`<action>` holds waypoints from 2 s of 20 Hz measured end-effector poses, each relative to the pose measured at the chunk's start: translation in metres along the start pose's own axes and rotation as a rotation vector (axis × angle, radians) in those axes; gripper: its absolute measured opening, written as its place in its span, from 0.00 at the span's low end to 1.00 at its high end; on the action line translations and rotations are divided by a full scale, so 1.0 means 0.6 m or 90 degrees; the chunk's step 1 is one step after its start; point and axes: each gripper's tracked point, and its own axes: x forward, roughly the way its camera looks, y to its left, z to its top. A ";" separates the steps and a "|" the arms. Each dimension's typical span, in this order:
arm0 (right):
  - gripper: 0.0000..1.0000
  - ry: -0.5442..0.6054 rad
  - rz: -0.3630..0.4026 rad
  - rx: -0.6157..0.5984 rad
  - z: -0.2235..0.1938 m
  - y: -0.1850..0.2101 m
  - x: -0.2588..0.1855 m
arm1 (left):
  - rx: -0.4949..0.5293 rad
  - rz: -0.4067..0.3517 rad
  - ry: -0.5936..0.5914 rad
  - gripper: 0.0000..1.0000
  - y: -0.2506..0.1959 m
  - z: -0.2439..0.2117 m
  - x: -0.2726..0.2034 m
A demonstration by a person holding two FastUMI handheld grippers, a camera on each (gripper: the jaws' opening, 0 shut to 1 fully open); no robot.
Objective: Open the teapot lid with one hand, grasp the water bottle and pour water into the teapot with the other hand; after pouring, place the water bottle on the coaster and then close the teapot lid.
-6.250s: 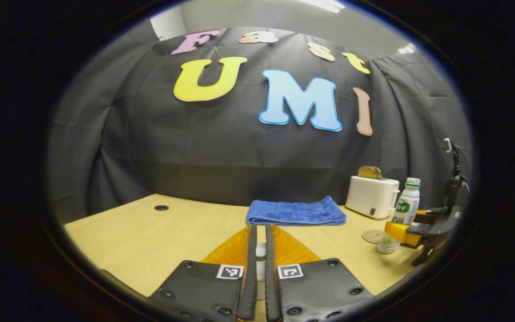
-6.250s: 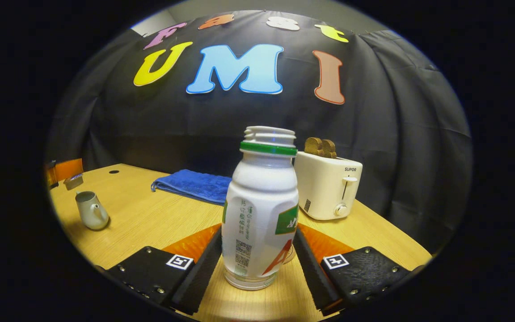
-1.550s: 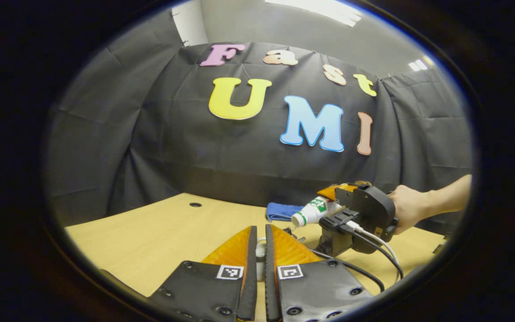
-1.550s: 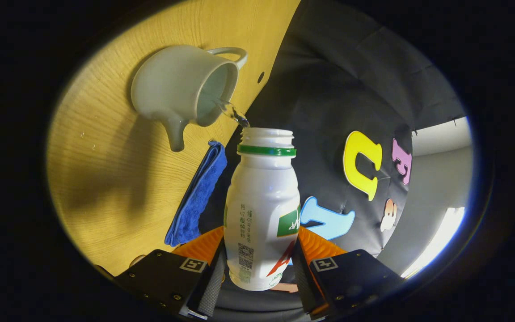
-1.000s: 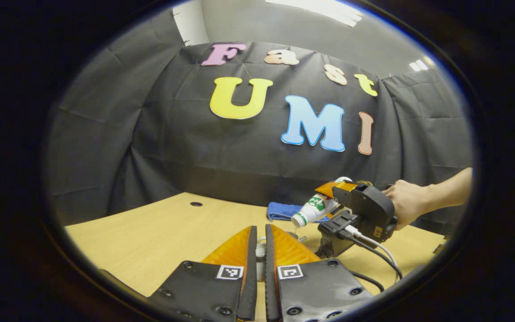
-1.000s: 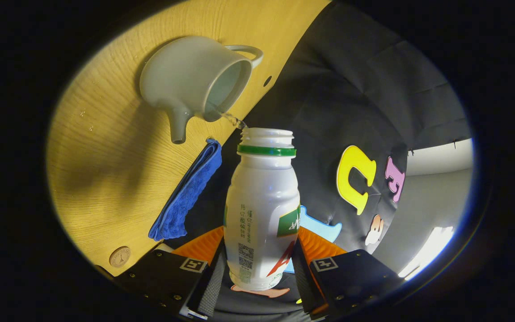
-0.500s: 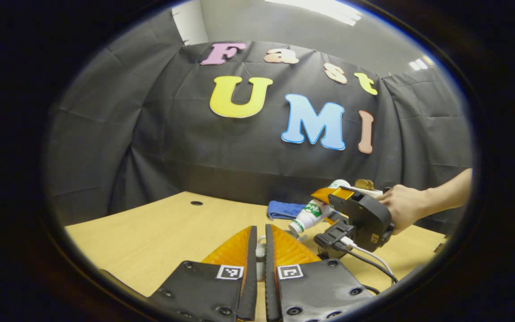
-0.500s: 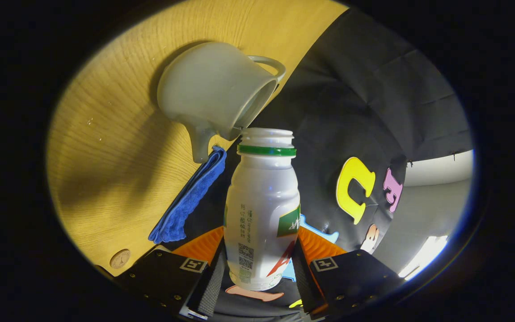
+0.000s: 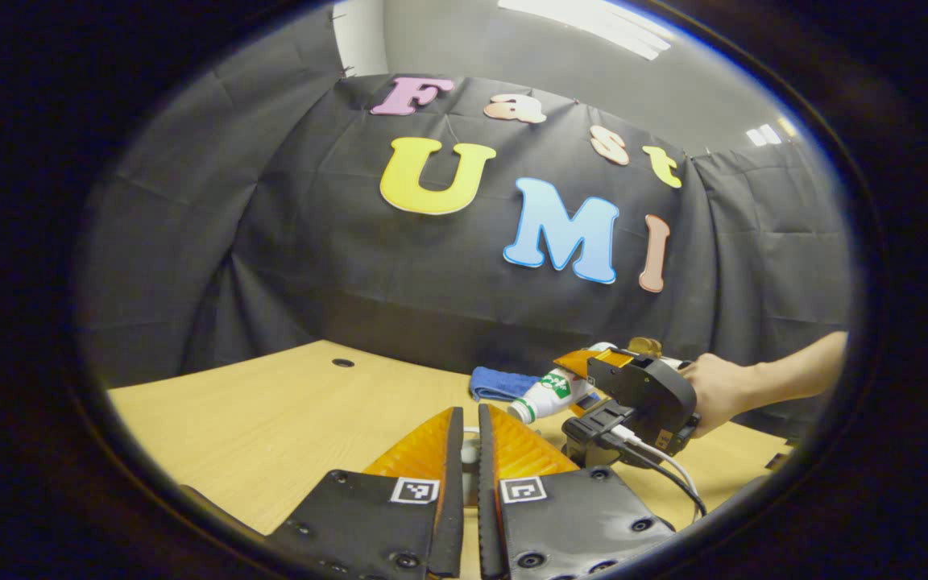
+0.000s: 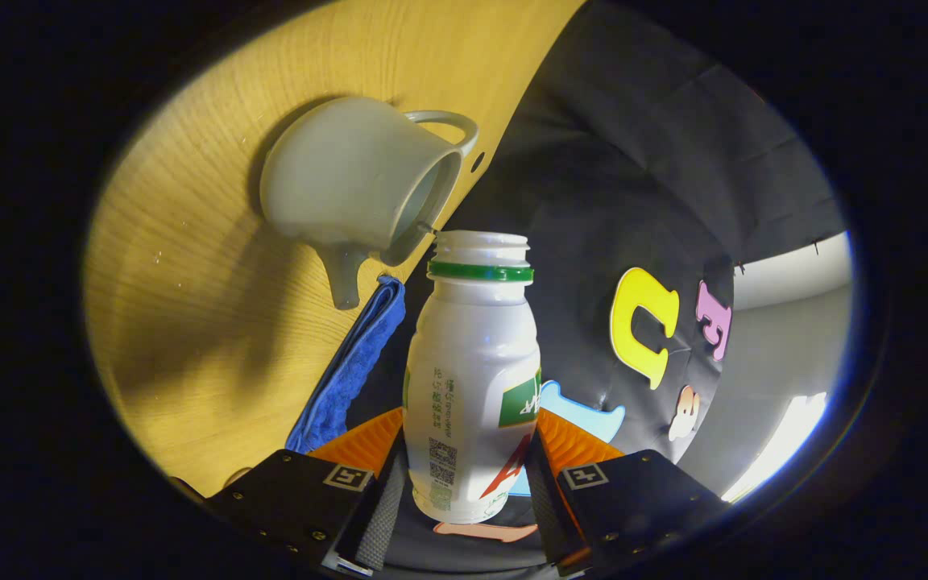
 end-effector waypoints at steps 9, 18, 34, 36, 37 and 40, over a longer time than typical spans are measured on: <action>0.71 0.008 0.026 0.246 -0.023 0.028 -0.007 | -0.039 0.005 -0.025 0.18 0.020 0.031 -0.008; 0.71 0.048 0.053 0.723 -0.093 0.044 -0.086 | -0.015 -0.016 -0.040 0.18 -0.023 0.040 0.069; 0.70 0.163 -0.003 1.120 -0.283 0.113 -0.143 | 0.185 -0.036 0.051 0.18 -0.112 -0.082 0.295; 0.71 0.164 -0.015 1.135 -0.288 0.109 -0.142 | 0.191 -0.032 0.058 0.18 -0.109 -0.092 0.301; 0.70 0.168 -0.018 1.140 -0.293 0.112 -0.143 | 0.192 -0.033 0.065 0.18 -0.107 -0.098 0.303; 0.71 0.181 -0.009 1.166 -0.300 0.125 -0.141 | 0.190 -0.036 0.078 0.18 -0.108 -0.113 0.311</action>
